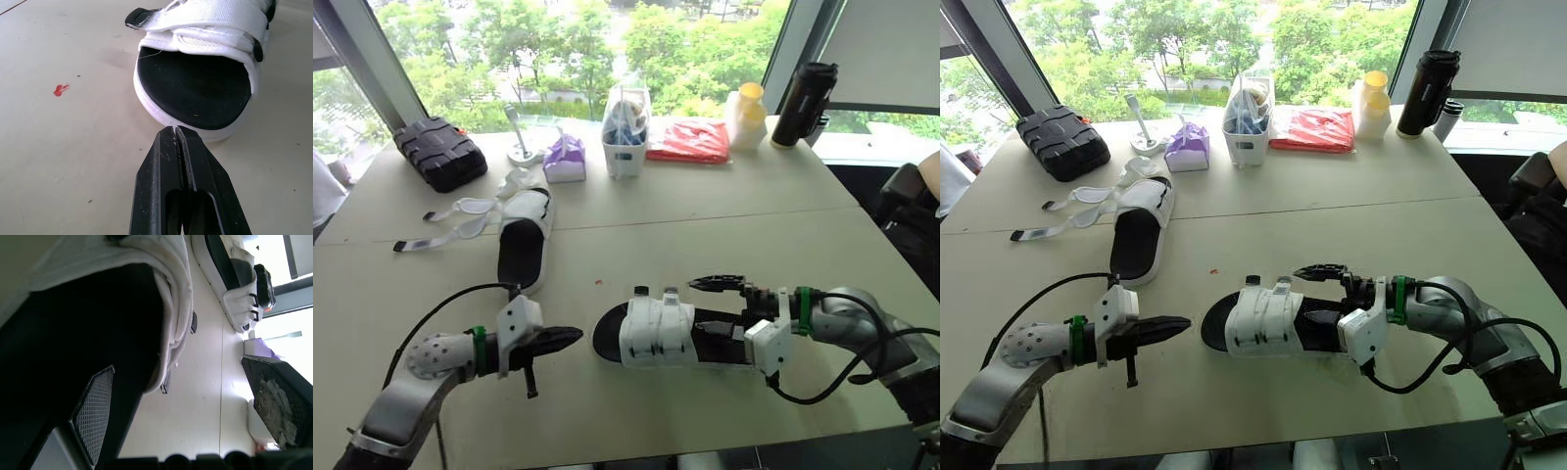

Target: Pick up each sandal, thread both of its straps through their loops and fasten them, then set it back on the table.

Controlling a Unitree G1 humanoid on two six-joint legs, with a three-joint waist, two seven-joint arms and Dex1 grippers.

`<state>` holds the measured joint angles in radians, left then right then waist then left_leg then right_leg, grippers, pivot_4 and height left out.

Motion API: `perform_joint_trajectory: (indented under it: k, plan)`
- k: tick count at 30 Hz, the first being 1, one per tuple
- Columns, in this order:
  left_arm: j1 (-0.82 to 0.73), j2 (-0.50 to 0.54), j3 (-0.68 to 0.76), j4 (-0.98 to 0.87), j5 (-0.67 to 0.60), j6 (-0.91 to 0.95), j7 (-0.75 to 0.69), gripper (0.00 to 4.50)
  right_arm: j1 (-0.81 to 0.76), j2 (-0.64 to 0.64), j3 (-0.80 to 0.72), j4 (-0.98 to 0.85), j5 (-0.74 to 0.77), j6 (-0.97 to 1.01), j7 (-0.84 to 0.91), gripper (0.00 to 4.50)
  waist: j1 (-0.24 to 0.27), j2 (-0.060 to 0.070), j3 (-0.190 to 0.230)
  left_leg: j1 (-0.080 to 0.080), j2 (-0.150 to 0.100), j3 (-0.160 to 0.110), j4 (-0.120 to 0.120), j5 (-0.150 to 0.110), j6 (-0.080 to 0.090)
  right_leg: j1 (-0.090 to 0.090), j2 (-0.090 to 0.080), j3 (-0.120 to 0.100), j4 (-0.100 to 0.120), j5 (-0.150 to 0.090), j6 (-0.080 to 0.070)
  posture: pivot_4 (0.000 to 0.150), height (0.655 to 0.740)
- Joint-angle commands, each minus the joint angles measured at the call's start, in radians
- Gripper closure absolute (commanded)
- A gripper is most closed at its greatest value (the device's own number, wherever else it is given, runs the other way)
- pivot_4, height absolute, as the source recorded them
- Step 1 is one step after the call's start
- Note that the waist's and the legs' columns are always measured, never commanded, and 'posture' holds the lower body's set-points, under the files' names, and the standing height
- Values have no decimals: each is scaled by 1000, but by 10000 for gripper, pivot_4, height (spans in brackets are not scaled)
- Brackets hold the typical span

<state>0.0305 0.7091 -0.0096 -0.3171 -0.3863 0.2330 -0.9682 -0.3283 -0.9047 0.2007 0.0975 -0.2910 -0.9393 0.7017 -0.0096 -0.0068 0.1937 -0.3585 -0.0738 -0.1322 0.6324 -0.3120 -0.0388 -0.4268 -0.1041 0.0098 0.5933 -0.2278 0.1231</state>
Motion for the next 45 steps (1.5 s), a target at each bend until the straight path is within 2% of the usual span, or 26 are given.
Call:
perform_joint_trajectory:
  k: [1, 8, 9, 11, 17, 18, 19, 22, 26, 30, 33, 37, 45]
  plan:
    - [5, -5, 29, -37, -18, 3, 13, 45000, -35, 64, 34, -8, -39, -30, -34, 301, -2, 0, 0, 0, 0, 0, 0, 0, 0, 0, 0, 0, 0, 0, 0, 1500, 7400]
    - [-7, -22, 50, -37, -18, 20, 61, 45000, -167, 194, 107, 90, -160, -97, -101, 301, -3, -1, 0, 1, 1, 2, 1, 1, -2, 0, 1, 2, 1, 2, -2, 1500, 7400]
    - [-3, -22, 54, -40, -17, 20, 63, 45000, -185, 210, 119, 106, -178, -113, -114, 2689, -1, -1, 0, 1, 1, 2, 1, 2, -3, 0, 1, 2, 2, 2, -2, 1500, 7400]
    - [12, -21, 60, -47, -14, 16, 66, 45000, -217, 231, 143, 139, -217, -147, -135, 8746, -2, -1, 1, 1, 1, 1, 1, 2, -3, -1, 1, 2, 2, 2, -2, 1500, 7400]
    - [26, -27, 61, -51, 0, 9, 84, 45000, -263, 227, 150, 216, -272, -208, -205, 38855, -3, -1, 1, 1, 0, 3, 0, 2, -3, -2, 1, 3, 2, 2, -3, 1500, 7400]
    - [29, -27, 63, -47, 2, 3, 84, 45000, -271, 225, 143, 221, -282, -206, -221, 43009, -3, -1, 1, 1, 0, 3, 1, 2, -3, -2, 2, 3, 2, 2, -3, 1500, 7400]
    - [30, -28, 63, -43, 3, -2, 85, 45000, -276, 222, 135, 227, -286, -201, -234, 44920, -3, -1, 1, 1, 0, 3, 1, 2, -3, -2, 2, 3, 3, 3, -3, 1500, 7400]
    - [31, -36, 61, -41, 4, -8, 96, 45000, -280, 218, 96, 236, -308, -166, -294, 44933, -3, -1, 1, 1, 0, 4, 2, 2, -4, -2, 2, 3, 3, 3, -5, 1500, 7400]
    - [32, -51, 48, -44, 19, -17, 110, 45000, -290, 237, 43, 252, -356, 10, -368, 44933, -3, -1, 0, 1, 0, 4, 2, 2, -4, -2, 2, 4, 4, 4, -5, 1500, 7400]
    - [28, -66, 21, -39, 41, -27, 121, 45000, -384, 294, -10, 339, -463, 392, -478, 44933, -7, -1, 0, 1, 0, 8, 3, 3, -4, -3, 4, 6, 4, 6, -8, 1500, 7400]
    - [18, -77, 3, -32, 58, -30, 124, 45000, -437, 317, -8, 394, -490, 547, -537, 44933, -3, -1, 0, 1, 1, 12, 4, 3, -4, -4, 5, 8, 5, 7, -9, 1500, 7400]
    - [-2, -87, -7, -5, 65, -33, 118, 45000, -548, 382, 51, 555, -580, 808, -617, 44933, -6, -1, 0, 0, 2, 14, 4, 3, -4, -5, 6, 8, 5, 7, -9, 1500, 7400]
    - [-24, -93, -21, 11, 76, -30, 116, 45000, -712, 507, 121, 883, -564, 1012, -725, 44933, -29, -2, 0, 0, 2, 17, 6, 3, -4, -7, 6, 11, 7, 8, -11, 1500, 7400]
